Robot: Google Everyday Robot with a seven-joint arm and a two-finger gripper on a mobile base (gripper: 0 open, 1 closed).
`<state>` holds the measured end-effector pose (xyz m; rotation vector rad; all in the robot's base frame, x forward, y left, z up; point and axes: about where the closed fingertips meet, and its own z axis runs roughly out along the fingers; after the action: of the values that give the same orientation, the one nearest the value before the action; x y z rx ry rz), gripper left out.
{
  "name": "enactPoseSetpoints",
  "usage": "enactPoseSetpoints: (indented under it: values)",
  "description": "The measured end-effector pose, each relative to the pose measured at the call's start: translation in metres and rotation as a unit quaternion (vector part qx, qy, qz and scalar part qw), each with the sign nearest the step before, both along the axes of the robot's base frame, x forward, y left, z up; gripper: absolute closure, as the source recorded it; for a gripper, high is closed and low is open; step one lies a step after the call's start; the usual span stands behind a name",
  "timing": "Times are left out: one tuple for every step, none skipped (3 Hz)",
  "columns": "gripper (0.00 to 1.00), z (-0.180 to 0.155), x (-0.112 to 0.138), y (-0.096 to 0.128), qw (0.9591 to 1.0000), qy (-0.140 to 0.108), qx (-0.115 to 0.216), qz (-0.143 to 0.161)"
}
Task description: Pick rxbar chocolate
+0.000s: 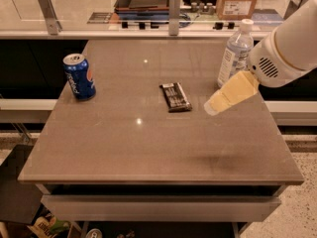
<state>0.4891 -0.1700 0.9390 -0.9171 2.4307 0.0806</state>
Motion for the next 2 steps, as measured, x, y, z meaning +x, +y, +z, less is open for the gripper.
enactPoseSetpoints:
  values:
    - [0.0, -0.031, -0.001, 0.002, 0.9986, -0.005, 0.049, -0.02]
    - [0.0, -0.042, 0.008, 0.006, 0.991, -0.048, 0.124, -0.006]
